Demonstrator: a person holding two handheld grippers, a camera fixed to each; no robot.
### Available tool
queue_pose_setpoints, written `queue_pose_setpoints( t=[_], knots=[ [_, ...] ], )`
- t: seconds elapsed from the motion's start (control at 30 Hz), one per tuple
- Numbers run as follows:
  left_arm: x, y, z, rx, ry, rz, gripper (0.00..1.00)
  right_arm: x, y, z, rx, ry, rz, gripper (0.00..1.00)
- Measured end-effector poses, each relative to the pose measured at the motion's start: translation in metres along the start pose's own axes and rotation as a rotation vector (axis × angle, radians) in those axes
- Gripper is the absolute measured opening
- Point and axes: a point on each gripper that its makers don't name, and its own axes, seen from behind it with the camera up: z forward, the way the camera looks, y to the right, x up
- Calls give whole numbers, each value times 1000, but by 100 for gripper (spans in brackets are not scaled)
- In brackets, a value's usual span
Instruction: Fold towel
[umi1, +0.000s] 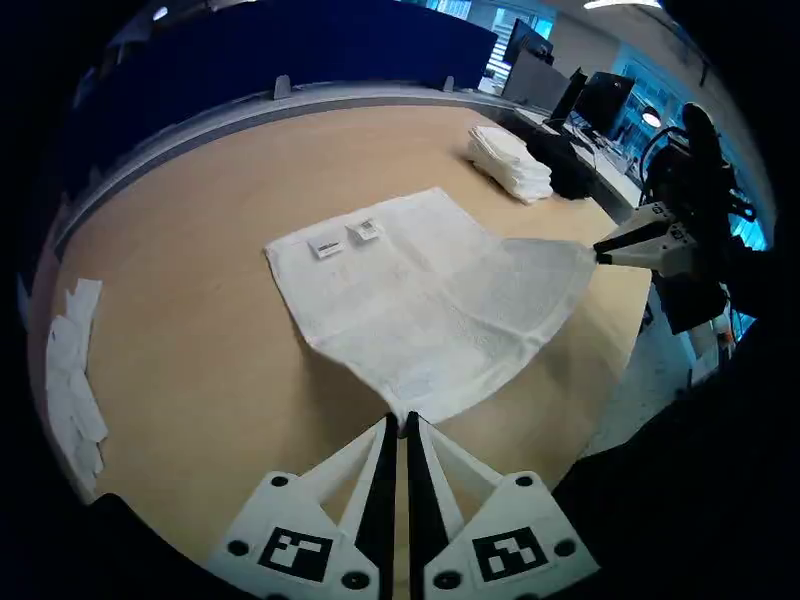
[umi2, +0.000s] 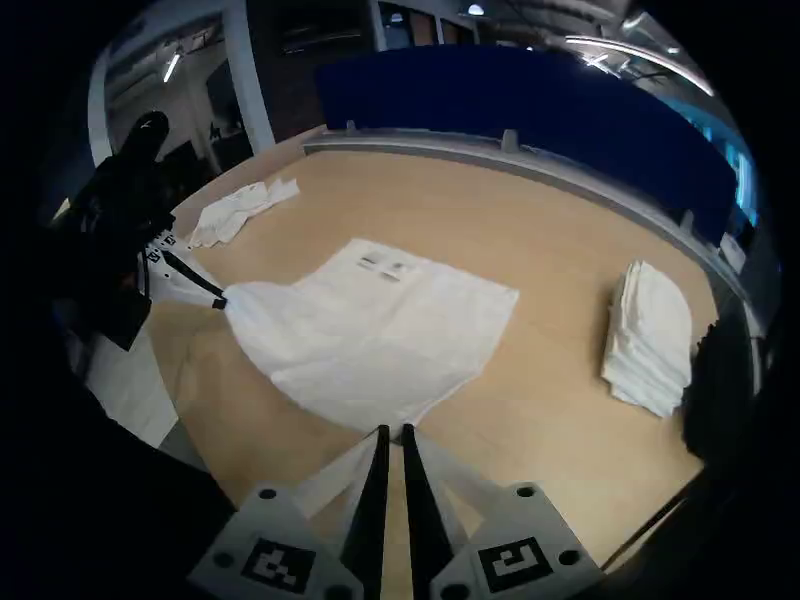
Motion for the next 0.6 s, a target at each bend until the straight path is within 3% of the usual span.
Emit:
queue_pose_setpoints(
  t=[0.27, 0.47, 0.6],
  knots=[
    [5, 1, -9, -16, -5, -21, 7, 9, -3, -6, 11, 8, 18, 10],
    [22, -3, -14, -42, -18, -65, 7, 35, 3, -7, 24, 40, 49, 10],
    [41, -16, -13, -40, -15, -99, 7, 50, 16, -4, 15, 52, 54, 10]
  ],
)
